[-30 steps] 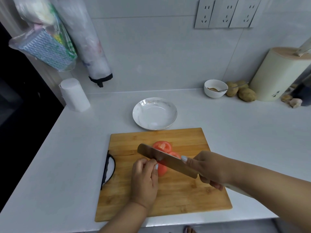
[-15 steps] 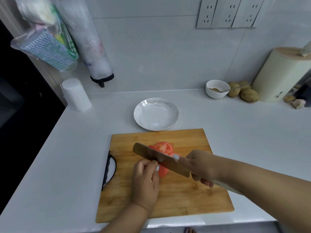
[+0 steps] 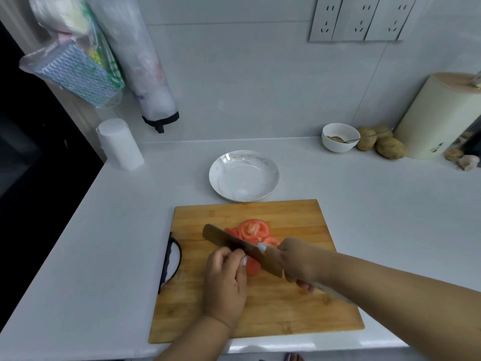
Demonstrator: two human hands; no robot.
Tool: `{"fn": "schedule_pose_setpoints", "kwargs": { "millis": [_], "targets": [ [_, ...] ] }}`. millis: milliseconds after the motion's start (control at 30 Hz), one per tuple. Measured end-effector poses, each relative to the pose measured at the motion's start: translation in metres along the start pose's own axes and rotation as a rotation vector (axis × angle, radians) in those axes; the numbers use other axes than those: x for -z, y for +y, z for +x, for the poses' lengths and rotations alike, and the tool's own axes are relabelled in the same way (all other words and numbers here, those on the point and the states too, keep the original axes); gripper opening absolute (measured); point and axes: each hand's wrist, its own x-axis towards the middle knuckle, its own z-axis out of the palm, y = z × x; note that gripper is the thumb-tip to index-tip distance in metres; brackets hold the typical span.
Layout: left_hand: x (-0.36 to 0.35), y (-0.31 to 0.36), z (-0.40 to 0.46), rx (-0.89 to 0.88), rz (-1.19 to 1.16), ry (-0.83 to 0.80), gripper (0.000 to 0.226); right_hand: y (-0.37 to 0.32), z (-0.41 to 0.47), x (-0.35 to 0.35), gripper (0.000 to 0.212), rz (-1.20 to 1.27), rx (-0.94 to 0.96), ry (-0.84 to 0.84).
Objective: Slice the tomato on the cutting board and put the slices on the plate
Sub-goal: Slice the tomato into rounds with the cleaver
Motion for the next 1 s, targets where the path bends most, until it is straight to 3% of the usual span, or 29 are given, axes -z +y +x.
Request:
{"fn": "schedule_pose_setpoints", "kwargs": {
  "millis": [167, 333, 567, 800, 1000],
  "targets": [
    [0.001, 0.001, 0.000, 0.011, 0.006, -0.003, 0.025, -0.007, 0.009, -0.008, 0.078, -0.035, 0.006, 0.000],
    [0.000, 0.000, 0.000, 0.005, 0.002, -0.001, 0.021, -0.004, 0.011, -0.008, 0.085, -0.063, 0.039, -0.020],
    [0.000, 0.002, 0.000, 0.033, -0.007, 0.007, 0.025, 0.004, 0.005, -0.008, 0.039, 0.074, 0.124, -0.022],
    [0.000, 0.001, 0.001, 0.024, -0.006, 0.005, 0.025, 0.004, 0.007, -0.008, 0.063, 0.137, 0.042, -0.052],
    [0.001, 0.001, -0.001, 0.000, -0.009, -0.009, 0.020, 0.007, 0.012, -0.003, 0.066, 0.211, 0.026, -0.080]
  ]
}}
